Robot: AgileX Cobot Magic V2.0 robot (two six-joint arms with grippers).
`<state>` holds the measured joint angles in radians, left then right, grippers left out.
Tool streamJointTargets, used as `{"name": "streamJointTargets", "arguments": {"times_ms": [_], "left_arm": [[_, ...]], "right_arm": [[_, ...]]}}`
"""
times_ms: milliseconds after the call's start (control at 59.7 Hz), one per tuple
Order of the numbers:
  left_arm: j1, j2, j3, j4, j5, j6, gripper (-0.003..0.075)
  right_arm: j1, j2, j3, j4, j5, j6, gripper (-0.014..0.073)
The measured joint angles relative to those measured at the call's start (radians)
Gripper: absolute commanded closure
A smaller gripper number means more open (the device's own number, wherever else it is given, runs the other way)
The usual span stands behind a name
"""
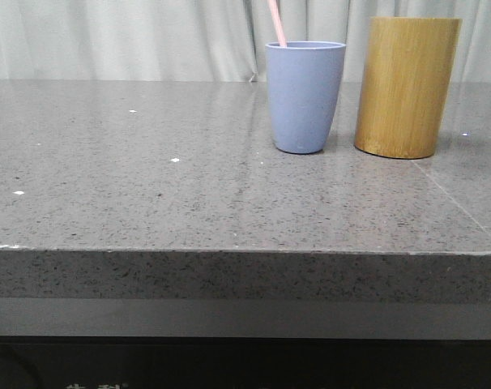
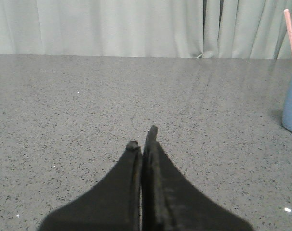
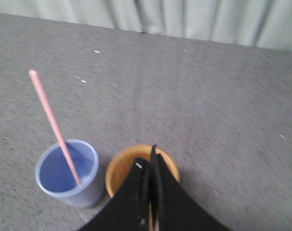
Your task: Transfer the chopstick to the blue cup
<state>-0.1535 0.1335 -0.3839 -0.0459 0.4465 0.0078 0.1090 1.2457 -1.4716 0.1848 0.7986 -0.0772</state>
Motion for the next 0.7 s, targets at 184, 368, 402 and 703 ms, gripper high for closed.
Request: {"name": "streamJointTargets", "arguments": {"times_ms": [184,368,402,703], "left_arm": [[0.000,0.000,0.000,0.000,0.000,0.000,0.0739],[0.000,0.000,0.000,0.000,-0.002,0.000,0.0739],[0.000,0.000,0.000,0.000,-0.002,0.000,0.0739],[0.000,0.000,0.000,0.000,-0.002,0.000,0.0739]], "right_arm": [[-0.032,-0.209,0.309,-0.022,-0.134,0.000,0.0661],[-0.032,-0.436,0.647,-0.021,-0.336,0.000,0.0661],[-0.032,-0.482,0.705,-0.021,-0.369,0.000,0.0661],[-0.032,-0.867,1.049,-0.021,-0.497,0.000,0.0661]]}}
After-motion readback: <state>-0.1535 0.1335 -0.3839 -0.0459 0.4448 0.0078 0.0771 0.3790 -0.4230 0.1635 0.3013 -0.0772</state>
